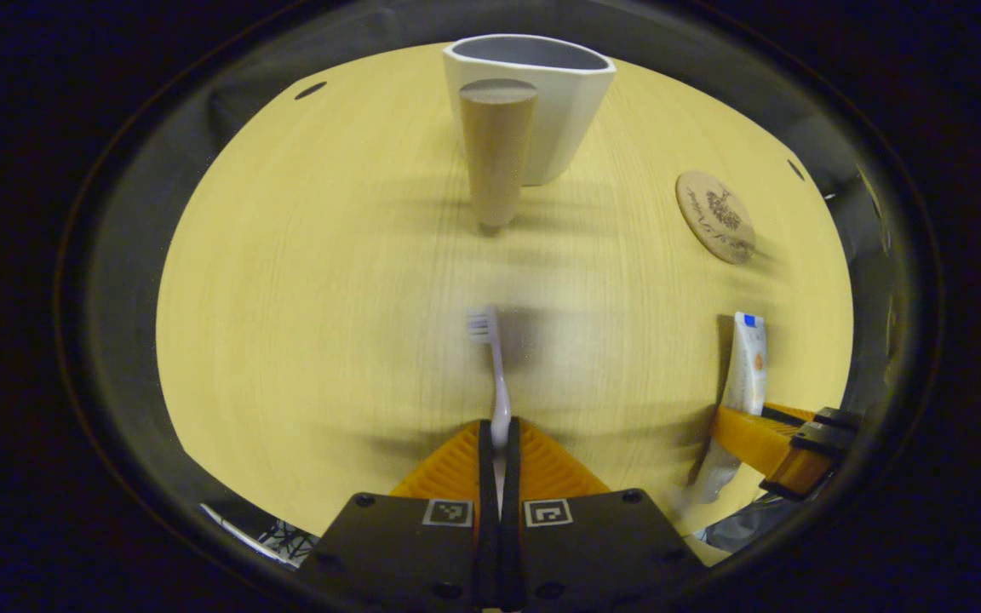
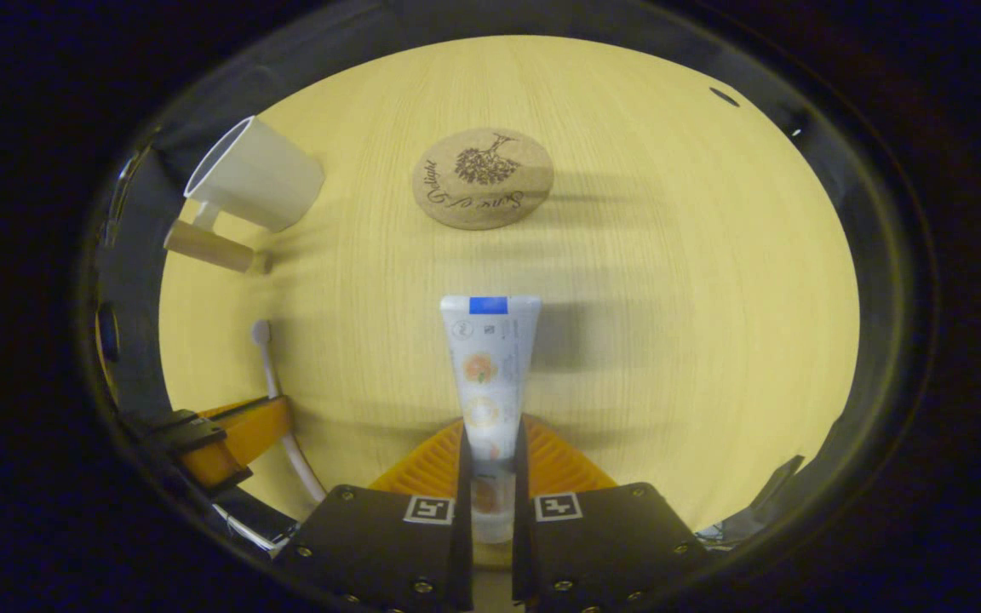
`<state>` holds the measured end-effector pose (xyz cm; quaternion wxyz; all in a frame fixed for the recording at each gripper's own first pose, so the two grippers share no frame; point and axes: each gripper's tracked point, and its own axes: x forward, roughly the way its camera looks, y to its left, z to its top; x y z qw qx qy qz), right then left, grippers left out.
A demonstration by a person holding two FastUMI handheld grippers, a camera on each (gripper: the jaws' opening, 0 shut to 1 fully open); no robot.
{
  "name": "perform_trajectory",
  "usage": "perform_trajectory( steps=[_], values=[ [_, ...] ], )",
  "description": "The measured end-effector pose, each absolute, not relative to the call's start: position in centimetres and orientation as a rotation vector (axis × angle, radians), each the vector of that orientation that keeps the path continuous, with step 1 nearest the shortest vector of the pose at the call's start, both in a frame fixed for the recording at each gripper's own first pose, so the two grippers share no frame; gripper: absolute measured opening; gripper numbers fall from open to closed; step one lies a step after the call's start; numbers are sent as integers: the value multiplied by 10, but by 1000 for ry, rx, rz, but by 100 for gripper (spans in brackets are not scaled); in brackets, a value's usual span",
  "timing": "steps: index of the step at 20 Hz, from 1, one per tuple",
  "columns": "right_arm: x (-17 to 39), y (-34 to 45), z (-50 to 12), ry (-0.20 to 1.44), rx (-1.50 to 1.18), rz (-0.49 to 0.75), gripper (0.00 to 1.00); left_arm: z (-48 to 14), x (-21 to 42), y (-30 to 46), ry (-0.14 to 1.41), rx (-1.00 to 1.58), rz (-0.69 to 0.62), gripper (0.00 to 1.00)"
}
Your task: Put the toothbrush and toothpaste on the desktop into the cup, then pick up the cup and place it on the coaster on the desktop.
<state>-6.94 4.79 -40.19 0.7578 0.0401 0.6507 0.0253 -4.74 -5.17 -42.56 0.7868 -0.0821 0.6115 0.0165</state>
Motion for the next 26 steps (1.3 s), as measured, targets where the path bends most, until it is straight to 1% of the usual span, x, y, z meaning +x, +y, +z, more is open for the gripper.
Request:
perform_trajectory(
  steps=[6,13,18,21,23,26],
  values=[
    [-73,42,-383,1365,154,54,20,-395,-53,-72,1275,-163,-39,8],
    [-83,30,-375,1324,199,30,20,-325,-27,-97,1136,-180,-115,8],
    [-90,28,-370,1312,228,28,20,-252,25,-97,999,-220,-135,8],
    [-91,29,-368,1307,251,29,20,-204,71,-75,890,-235,-128,8],
    [-93,29,-367,1307,258,26,19,-183,102,-58,836,-225,-109,7],
    [-96,29,-366,1312,273,22,19,-169,141,-38,786,-190,-91,8]
  ],
)
